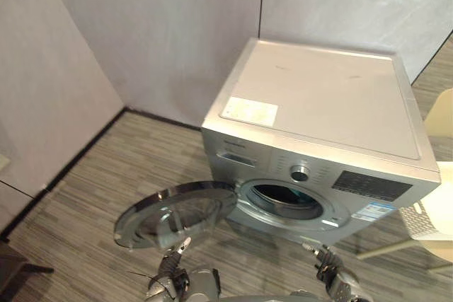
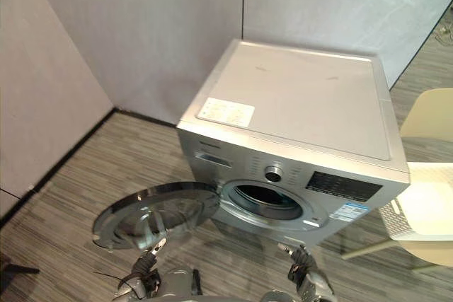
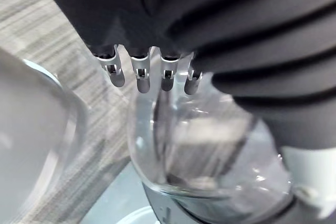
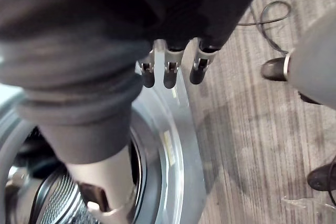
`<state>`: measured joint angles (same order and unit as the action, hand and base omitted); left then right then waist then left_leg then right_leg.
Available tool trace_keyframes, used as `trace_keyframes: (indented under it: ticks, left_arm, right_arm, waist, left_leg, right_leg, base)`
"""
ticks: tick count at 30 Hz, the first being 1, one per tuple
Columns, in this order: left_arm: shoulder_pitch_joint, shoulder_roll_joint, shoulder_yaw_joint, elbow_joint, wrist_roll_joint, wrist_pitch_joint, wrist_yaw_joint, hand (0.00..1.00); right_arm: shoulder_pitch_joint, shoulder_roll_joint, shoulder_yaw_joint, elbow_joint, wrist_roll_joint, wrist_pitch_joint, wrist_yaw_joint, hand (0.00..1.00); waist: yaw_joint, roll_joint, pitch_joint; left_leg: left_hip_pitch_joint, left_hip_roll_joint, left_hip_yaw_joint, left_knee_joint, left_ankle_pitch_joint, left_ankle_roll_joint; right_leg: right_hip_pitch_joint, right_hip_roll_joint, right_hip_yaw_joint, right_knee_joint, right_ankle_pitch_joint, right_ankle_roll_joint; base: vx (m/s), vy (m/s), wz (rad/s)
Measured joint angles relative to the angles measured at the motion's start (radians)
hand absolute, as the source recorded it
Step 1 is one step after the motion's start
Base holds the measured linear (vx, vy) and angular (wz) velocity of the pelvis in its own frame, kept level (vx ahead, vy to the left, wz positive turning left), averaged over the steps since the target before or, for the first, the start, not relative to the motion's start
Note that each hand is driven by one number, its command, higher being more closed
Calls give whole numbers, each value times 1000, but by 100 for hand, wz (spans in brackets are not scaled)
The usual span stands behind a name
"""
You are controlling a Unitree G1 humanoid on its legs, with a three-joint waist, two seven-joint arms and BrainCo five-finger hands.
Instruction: Pick up the laundry basket with both hands and put the clothes into the washing machine.
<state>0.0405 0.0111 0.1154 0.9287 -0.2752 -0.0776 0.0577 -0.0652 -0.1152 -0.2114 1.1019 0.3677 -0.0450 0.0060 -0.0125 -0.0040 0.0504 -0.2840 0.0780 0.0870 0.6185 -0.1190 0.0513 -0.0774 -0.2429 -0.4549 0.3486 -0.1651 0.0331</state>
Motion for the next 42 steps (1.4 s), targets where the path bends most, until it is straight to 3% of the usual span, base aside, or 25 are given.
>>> trace_keyframes:
  ticks: [2,3,5,6,8,11,13,14,16,19,20,21,23,24,25,26,27,28,29,30,33,37,42]
  left_arm:
    - [0,0,0,0,0,0,0,0]
    - [-84,-26,-136,-48,-23,-7,31,0]
    - [-80,-11,-180,-77,-29,-6,38,0]
    - [-69,25,-250,-158,-33,1,44,0]
    - [-69,53,-316,-261,-38,-11,30,0]
    - [-52,65,-348,-359,-46,-24,5,0]
    - [-19,80,-357,-430,-45,-30,-21,0]
    - [-16,86,-360,-440,-45,-33,-30,0]
    - [0,102,-359,-470,-44,-40,-40,0]
    - [33,118,-345,-523,-44,-40,-44,0]
    - [49,104,-333,-593,-45,-40,-47,0]
    - [50,90,-313,-648,-46,-43,-53,0]
    - [48,79,-306,-716,-47,-54,-51,0]
    - [47,73,-306,-756,-48,-63,-36,0]
    - [47,69,-303,-768,-48,-64,-32,0]
    - [47,43,-297,-805,-48,-69,-26,0]
    - [39,42,-294,-827,-47,-81,-12,0]
    - [29,31,-277,-851,-47,-86,5,0]
    - [17,27,-259,-856,-47,-88,14,0]
    - [-19,24,-231,-857,-47,-89,35,0]
    - [-23,15,-172,-893,-46,-96,61,0]
    - [-29,30,-121,-929,-45,-129,78,0]
    - [-58,86,15,-881,-23,-129,118,0]
  right_arm:
    - [0,0,0,0,0,0,0,0]
    - [-37,29,-3,-13,56,-13,-24,0]
    - [-14,58,14,7,56,-6,-22,0]
    - [5,73,16,25,57,1,-24,0]
    - [15,73,0,24,65,-3,-26,0]
    - [32,72,-10,24,76,-4,-28,0]
    - [57,69,-15,10,92,-12,-23,0]
    - [61,70,-17,11,94,-14,-23,0]
    - [69,69,-16,10,93,-16,-21,0]
    - [76,69,4,-10,91,-17,-19,0]
    - [75,64,4,-17,90,-18,-7,0]
    - [93,67,1,-32,91,-29,-3,0]
    - [141,73,4,-69,92,-32,1,0]
    - [172,80,3,-67,92,-33,13,0]
    - [188,83,1,-67,92,-33,20,0]
    - [195,83,-10,-66,93,-33,20,0]
    - [202,88,-12,-65,92,-31,20,0]
    - [226,92,-20,-52,92,-31,20,0]
    - [221,91,-21,-46,92,-30,19,0]
    - [212,84,-20,-47,87,-30,19,0]
    - [207,70,-24,-34,56,-22,19,0]
    - [224,67,-28,-37,51,-23,21,0]
    - [241,73,-29,-68,28,-23,45,0]
  waist:
    - [0,0,0]
    - [-9,45,11]
    - [-14,28,13]
    - [-16,15,10]
    - [-16,29,9]
    - [-11,21,8]
    - [-5,19,4]
    - [-2,12,2]
    - [1,-4,0]
    - [1,-8,4]
    - [-9,-12,5]
    - [-19,-8,16]
    - [-25,-23,17]
    - [-26,-40,14]
    - [-25,-38,1]
    - [-8,-13,-16]
    - [-18,-39,-15]
    - [-24,-74,-32]
    - [-15,-85,-42]
    - [4,-69,-45]
    - [-2,-19,-55]
    - [-8,-29,-67]
    - [-27,-58,-58]
  left_leg:
    - [0,0,0,0,0,0]
    - [205,169,-104,-103,-116,-191]
    - [202,147,-104,-140,-127,-202]
    - [205,151,-103,-168,-167,-221]
    - [197,143,-89,-191,-216,-216]
    - [186,83,-59,-192,-225,-200]
    - [166,55,-48,-181,-245,-157]
    - [158,50,-43,-179,-244,-155]
    - [129,49,-28,-179,-242,-142]
    - [124,71,20,-214,-193,-117]
    - [128,97,49,-258,-149,-96]
    - [139,108,42,-286,-119,-112]
    - [162,114,12,-313,-98,-133]
    - [179,116,-8,-339,-90,-145]
    - [180,125,-18,-364,-80,-146]
    - [178,148,-21,-427,-40,-149]
    - [186,122,-34,-466,1,-156]
    - [203,88,-44,-522,48,-169]
    - [202,81,-43,-545,70,-169]
    - [183,81,-25,-578,97,-177]
    - [197,109,8,-621,129,-176]
    - [213,112,20,-658,149,-182]
    - [212,98,28,-707,185,-175]
  right_leg:
    - [0,0,0,0,0,0]
    - [-120,-38,-11,40,61,54]
    - [-114,-46,-3,-14,102,60]
    - [-93,-60,-14,-65,165,77]
    - [-86,-67,-35,-110,210,86]
    - [-72,-93,-19,-219,347,78]
    - [-71,-100,-2,-283,429,74]
    - [-78,-104,1,-289,441,69]
    - [-115,-101,18,-299,481,46]
    - [-168,-46,76,-360,679,-23]
    - [-193,-32,110,-306,636,-36]
    - [-251,-35,131,-16,397,-17]
    - [-275,5,207,294,237,24]
    - [-272,22,242,299,244,35]
    - [-253,43,239,251,250,45]
    - [-216,73,233,212,181,83]
    - [-189,56,228,264,107,71]
    - [-94,52,211,107,27,71]
    - [-62,58,209,18,15,75]
    - [-28,82,216,-141,19,72]
    - [0,126,228,-244,86,56]
    - [25,137,232,-321,133,56]
    - [21,132,232,-365,166,57]
  base:
    - [-171,192,25]
    - [-342,385,58]
    - [-314,411,50]
    - [-237,399,35]
    - [-211,320,29]
    - [-257,226,-11]
    - [-319,178,-23]
    - [-200,73,-14]
    - [-136,3,-19]
    - [-76,17,-54]
    - [-78,23,-26]
    - [-74,-7,1]
    - [-78,-46,34]
    - [-64,-87,40]
    - [-10,-129,31]
    - [12,-124,39]
    - [36,-181,55]
    - [47,-162,46]
    - [51,-230,8]
    - [25,-167,-26]
    - [-25,-86,-24]
    - [-29,-14,-11]
    - [-42,18,1]
